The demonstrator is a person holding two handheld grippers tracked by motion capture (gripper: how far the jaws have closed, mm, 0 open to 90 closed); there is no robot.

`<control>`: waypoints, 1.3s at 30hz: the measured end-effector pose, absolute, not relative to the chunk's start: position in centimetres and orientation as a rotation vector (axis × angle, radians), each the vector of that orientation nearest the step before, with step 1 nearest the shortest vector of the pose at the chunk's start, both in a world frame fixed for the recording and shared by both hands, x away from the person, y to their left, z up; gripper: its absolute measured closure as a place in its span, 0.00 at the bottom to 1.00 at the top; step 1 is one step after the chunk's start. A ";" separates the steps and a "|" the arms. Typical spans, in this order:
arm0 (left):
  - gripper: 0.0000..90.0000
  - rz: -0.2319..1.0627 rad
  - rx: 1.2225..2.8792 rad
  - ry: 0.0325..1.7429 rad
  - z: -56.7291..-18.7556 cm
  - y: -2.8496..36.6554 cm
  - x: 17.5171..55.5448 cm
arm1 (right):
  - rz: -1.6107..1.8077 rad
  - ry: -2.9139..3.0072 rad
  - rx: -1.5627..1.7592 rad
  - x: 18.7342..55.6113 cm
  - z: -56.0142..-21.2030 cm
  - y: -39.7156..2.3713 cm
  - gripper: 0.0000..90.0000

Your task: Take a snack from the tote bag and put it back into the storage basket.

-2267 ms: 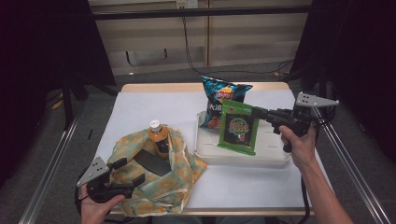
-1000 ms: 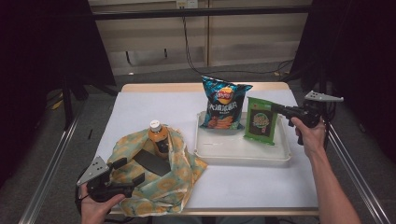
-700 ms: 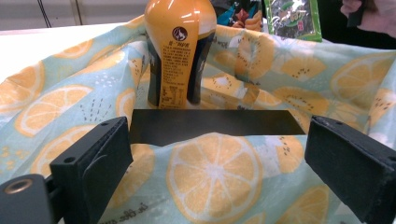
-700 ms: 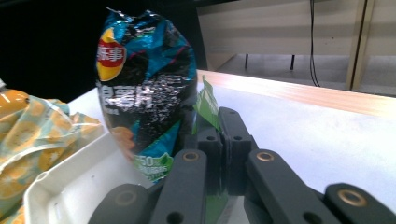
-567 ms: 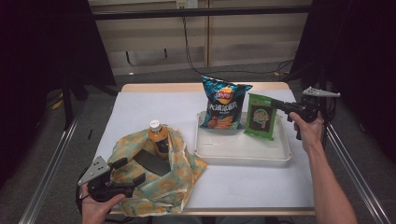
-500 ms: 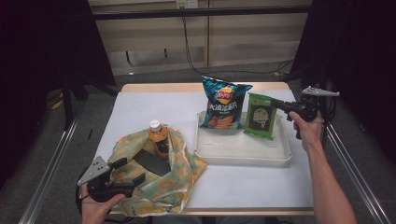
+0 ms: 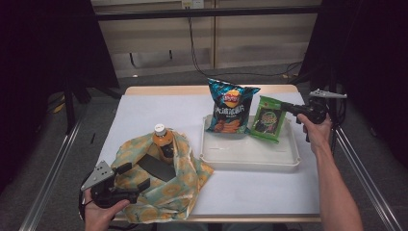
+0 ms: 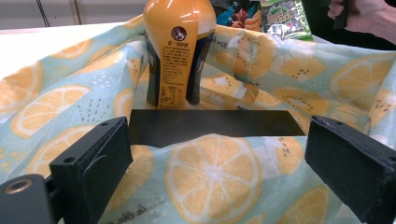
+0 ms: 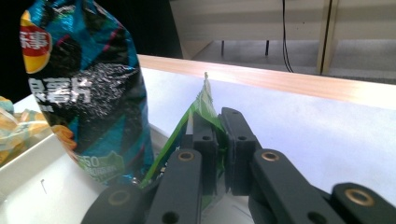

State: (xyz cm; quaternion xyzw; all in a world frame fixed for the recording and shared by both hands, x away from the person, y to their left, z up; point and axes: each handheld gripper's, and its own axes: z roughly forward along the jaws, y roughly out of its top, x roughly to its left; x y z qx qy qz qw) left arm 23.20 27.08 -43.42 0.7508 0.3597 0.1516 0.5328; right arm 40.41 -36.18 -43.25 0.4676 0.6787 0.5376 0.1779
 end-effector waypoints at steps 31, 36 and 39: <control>0.08 0.359 1.798 0.854 -43.5 27.1 23.3 | 1.376 1.804 1.449 40.9 -43.8 -37.1 0.36; 0.08 0.362 1.792 0.854 -43.4 27.1 23.3 | 1.388 1.814 1.412 39.5 -42.5 -36.9 0.38; 0.08 0.365 1.788 0.855 -43.4 27.1 23.2 | 1.423 1.842 1.363 38.4 -42.2 -36.7 0.53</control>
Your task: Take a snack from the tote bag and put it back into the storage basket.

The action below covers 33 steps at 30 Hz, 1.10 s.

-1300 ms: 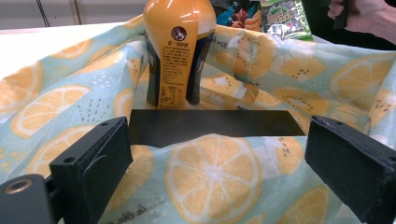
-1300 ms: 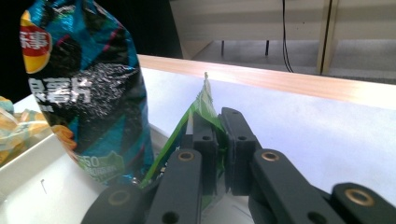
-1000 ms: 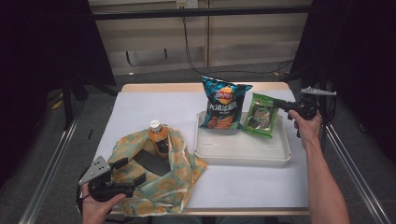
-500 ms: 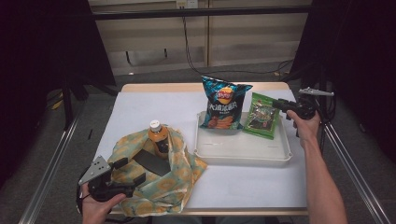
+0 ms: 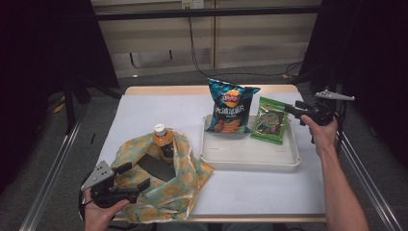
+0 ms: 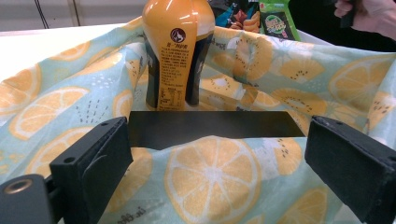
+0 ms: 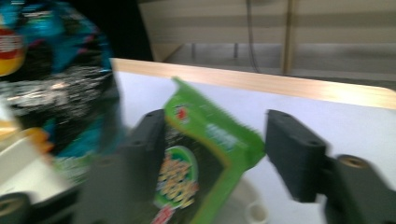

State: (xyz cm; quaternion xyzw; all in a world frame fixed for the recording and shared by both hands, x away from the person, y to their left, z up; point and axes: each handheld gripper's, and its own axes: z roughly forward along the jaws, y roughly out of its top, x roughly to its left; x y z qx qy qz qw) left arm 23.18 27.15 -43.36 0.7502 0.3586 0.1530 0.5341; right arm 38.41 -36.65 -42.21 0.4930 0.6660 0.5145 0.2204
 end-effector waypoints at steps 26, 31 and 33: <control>0.08 0.373 1.788 0.859 -43.3 27.2 23.1 | 1.215 2.443 1.309 36.7 -47.1 -31.7 1.00; 0.08 0.374 1.790 0.857 -43.3 27.2 23.2 | 1.136 2.461 1.344 37.2 -47.6 -31.8 1.00; 0.08 0.374 1.790 0.858 -43.3 27.2 23.2 | 1.131 2.461 1.350 37.4 -47.6 -31.8 1.00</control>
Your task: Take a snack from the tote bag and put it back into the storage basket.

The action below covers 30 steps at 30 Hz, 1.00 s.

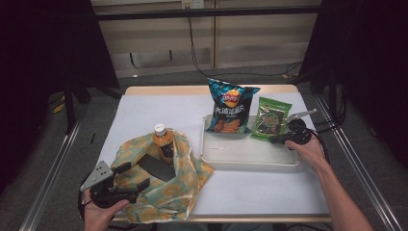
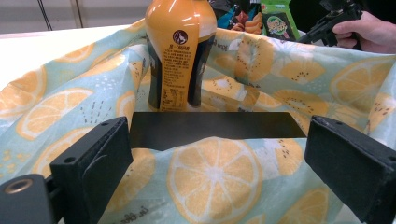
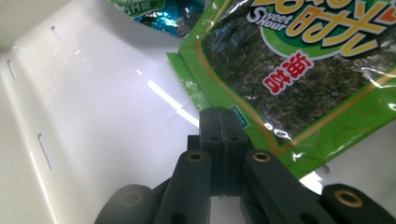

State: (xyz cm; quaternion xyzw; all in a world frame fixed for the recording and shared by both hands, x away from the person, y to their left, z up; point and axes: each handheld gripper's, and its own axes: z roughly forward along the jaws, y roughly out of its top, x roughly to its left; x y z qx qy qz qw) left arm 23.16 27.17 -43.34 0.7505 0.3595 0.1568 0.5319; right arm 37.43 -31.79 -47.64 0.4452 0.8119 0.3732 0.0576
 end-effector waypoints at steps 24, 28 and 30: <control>0.08 0.380 1.791 0.859 -43.3 27.1 23.1 | 1.063 2.415 1.420 39.6 -47.6 -31.7 0.96; 0.08 0.381 1.787 0.860 -43.3 27.1 23.1 | 1.100 2.402 1.407 39.3 -47.3 -31.6 0.92; 0.08 0.379 1.786 0.861 -43.3 27.2 23.1 | 1.108 2.399 1.392 39.1 -47.0 -31.5 0.90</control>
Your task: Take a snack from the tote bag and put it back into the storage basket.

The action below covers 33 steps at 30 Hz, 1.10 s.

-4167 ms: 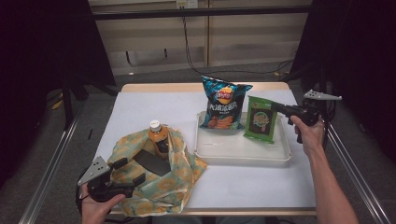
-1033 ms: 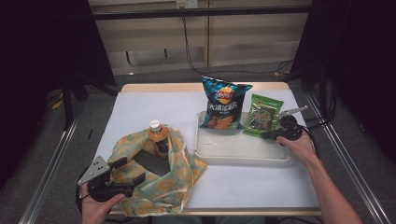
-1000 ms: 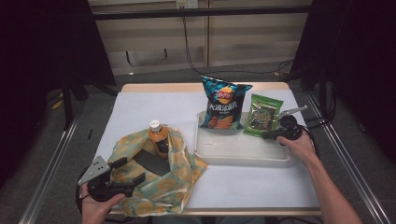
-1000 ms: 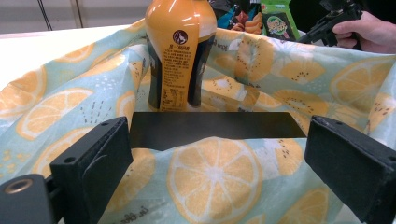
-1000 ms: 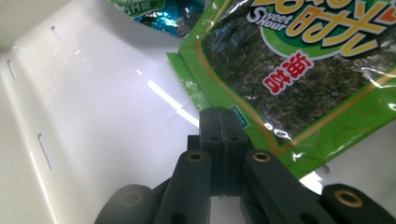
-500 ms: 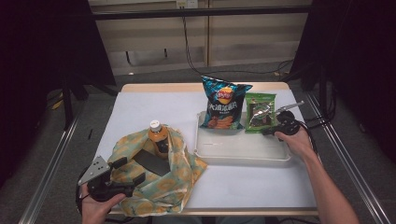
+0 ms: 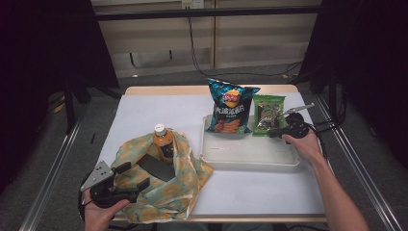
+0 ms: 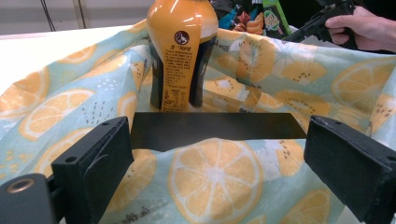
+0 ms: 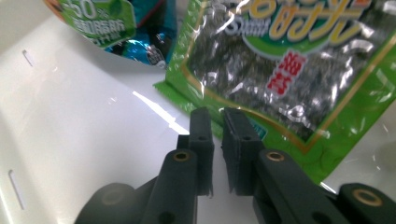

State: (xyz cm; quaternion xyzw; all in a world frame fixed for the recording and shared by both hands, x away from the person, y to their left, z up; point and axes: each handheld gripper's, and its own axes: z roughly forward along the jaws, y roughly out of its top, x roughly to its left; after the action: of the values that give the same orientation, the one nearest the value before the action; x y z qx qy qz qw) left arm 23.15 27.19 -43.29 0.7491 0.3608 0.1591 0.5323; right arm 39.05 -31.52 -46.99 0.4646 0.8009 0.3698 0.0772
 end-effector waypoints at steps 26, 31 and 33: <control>0.40 0.292 1.811 0.770 -43.0 26.0 22.7 | 1.453 2.330 1.056 28.9 -41.9 -26.3 0.72; 0.42 0.227 1.829 0.720 -42.9 25.2 22.4 | 1.494 2.346 1.009 27.4 -41.8 -24.5 0.73; 0.44 0.215 1.837 0.700 -42.9 24.9 22.2 | 1.500 2.355 0.989 26.7 -41.7 -23.8 0.73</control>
State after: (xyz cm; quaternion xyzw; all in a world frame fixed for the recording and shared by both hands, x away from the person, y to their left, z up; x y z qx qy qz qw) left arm 22.22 24.94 -42.87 0.7760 0.2956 0.0907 0.5497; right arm 26.71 -23.78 -41.71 0.3325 0.7918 0.5044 0.0897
